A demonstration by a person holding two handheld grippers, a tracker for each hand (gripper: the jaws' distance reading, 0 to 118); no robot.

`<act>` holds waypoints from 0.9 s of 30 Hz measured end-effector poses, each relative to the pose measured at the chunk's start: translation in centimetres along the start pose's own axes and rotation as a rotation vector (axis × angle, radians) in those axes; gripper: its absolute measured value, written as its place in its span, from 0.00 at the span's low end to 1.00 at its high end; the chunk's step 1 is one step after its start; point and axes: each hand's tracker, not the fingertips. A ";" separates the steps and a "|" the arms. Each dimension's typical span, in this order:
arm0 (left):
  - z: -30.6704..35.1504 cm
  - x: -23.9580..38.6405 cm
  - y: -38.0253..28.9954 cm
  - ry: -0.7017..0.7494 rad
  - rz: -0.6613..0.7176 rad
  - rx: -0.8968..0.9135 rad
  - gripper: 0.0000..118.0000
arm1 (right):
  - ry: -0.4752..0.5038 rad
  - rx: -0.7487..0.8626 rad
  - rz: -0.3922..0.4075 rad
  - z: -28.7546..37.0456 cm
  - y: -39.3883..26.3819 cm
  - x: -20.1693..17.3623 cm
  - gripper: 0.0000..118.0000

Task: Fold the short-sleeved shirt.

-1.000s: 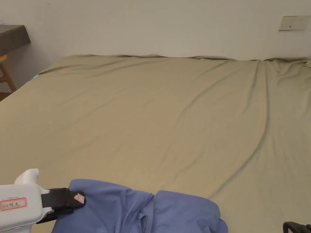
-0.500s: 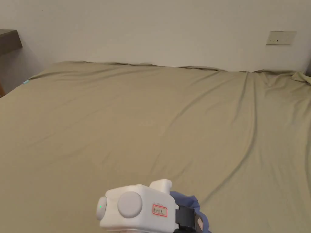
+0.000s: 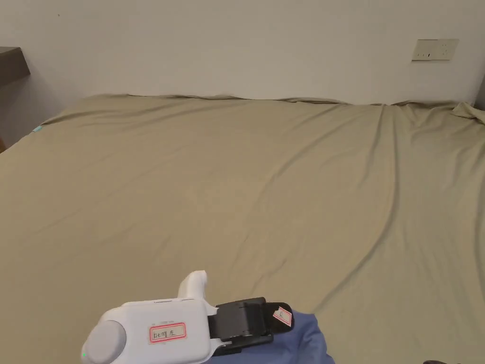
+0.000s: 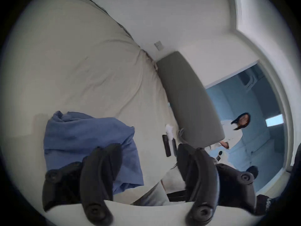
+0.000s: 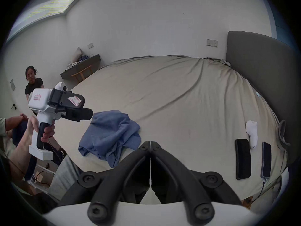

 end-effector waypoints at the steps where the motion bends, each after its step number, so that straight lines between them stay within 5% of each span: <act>1: -0.3 -0.9 -0.4 0.001 -0.006 -0.009 0.12 | 0.004 0.000 0.002 0.0 0.0 -0.1 0.02; 2: -1.1 -1.6 -0.8 0.010 -0.005 -0.010 0.03 | 0.006 0.001 0.005 0.1 0.0 -0.3 0.02; 4: -3.4 -3.7 -1.6 0.087 0.030 -0.044 0.00 | 0.013 0.003 0.010 0.4 -0.1 -0.5 0.02; 8: -7.3 -5.7 -4.9 -0.030 0.103 -0.173 0.00 | 0.011 0.014 0.007 1.2 -0.2 -0.6 0.02; 18: -10.2 -2.4 -7.7 0.051 0.070 -0.181 0.00 | 0.050 0.001 -0.007 -0.6 0.3 -0.8 0.02; 23: 0.8 -0.1 -5.7 -0.045 -0.074 -0.008 0.00 | 0.406 -0.028 -0.054 -7.0 1.9 -1.8 0.02; 27: 9.0 -3.9 -4.7 0.176 -0.047 0.153 0.00 | 0.754 -0.143 -0.175 -15.1 2.6 -3.7 0.02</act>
